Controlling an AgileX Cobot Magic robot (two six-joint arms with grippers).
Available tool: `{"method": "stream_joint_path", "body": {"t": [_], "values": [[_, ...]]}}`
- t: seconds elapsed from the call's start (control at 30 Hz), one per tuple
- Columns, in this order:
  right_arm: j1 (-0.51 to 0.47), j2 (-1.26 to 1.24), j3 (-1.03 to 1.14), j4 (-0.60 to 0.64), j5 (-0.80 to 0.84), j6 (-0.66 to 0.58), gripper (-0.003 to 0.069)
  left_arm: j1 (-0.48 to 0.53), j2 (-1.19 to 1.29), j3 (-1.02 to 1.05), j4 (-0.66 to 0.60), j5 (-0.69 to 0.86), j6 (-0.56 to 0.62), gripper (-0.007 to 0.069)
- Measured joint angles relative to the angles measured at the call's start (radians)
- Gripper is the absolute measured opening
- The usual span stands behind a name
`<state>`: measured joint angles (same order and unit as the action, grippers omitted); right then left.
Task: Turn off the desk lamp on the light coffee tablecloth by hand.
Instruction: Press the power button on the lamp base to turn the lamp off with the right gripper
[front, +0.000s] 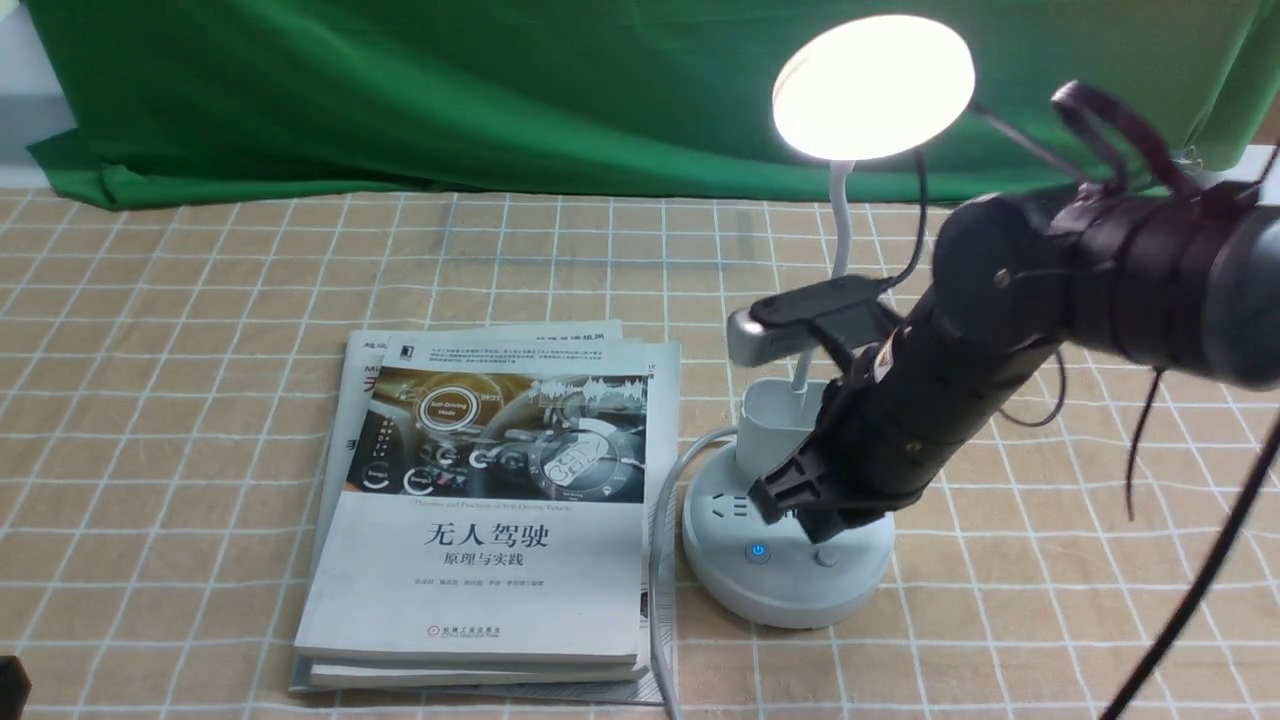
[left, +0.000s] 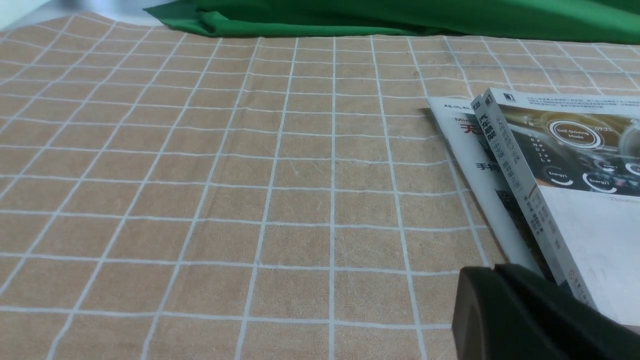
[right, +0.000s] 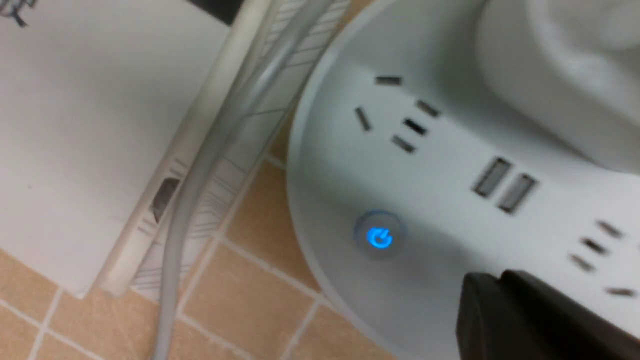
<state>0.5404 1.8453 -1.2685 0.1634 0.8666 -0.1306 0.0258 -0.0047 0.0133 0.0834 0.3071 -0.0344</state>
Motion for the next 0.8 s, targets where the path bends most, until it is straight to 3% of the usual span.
{"method": "stream_joint_path", "body": {"t": [0.4,0.8], "values": [[0.009,0.047,-0.004,-0.025,-0.03,0.026,0.0037,0.0,0.0,0.0,0.0,0.0,0.0,0.0004],[0.011,-0.065,0.003,-0.057,0.01,0.037,0.0037,0.0,0.0,0.0,0.0,0.0,0.0,0.0004]]}}
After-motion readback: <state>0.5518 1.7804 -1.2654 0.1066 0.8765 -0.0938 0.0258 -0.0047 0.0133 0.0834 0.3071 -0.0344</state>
